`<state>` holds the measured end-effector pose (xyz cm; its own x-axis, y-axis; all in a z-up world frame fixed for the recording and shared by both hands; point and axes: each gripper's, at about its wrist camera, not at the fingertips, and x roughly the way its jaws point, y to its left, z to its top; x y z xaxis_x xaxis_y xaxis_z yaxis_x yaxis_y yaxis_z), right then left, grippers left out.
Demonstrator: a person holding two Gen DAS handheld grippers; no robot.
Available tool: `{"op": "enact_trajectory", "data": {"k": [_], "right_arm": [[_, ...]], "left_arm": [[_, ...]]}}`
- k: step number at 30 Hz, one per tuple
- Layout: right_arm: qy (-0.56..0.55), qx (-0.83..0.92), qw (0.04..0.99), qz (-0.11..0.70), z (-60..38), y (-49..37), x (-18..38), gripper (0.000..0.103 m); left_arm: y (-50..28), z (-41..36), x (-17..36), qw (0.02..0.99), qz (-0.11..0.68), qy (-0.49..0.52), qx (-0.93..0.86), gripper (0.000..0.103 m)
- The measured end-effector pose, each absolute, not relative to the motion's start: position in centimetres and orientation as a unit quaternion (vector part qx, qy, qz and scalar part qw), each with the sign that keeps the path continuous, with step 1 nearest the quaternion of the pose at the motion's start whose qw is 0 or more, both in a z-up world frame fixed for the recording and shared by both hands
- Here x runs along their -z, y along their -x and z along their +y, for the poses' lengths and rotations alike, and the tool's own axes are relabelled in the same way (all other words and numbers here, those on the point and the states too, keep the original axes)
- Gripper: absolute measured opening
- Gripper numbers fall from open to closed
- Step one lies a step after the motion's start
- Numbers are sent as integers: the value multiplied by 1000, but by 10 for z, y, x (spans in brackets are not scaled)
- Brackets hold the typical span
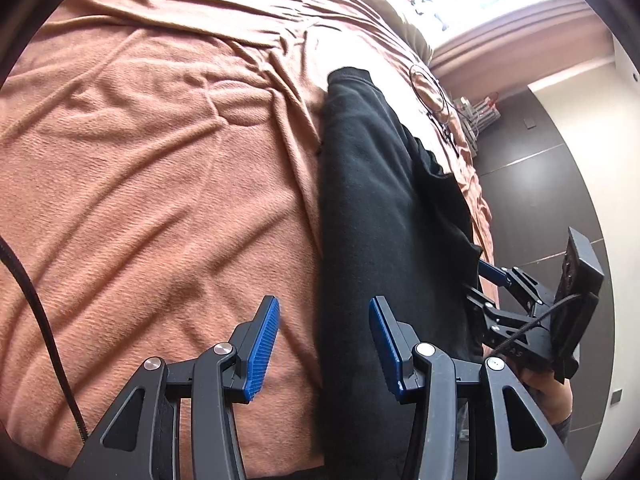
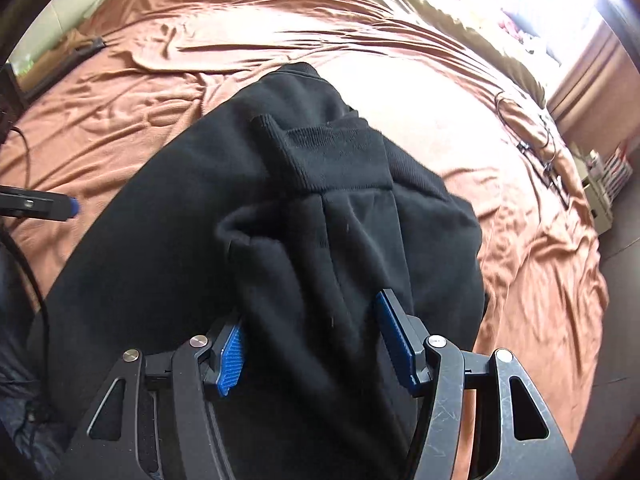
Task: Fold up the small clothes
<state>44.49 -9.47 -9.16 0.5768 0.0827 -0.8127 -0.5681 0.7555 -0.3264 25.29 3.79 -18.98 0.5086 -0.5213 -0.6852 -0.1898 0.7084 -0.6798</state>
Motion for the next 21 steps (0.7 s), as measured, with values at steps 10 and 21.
{"op": "enact_trajectory", "data": {"k": [10,21], "right_arm": [[304,-192,852,380,-83,-459,85,11],[233,-176,885,363,-140,-482,50,8]], "left_arm": [[-253,62,192,783,477,390,92,49],[-279,42,188,785,487,369,100,49]]}}
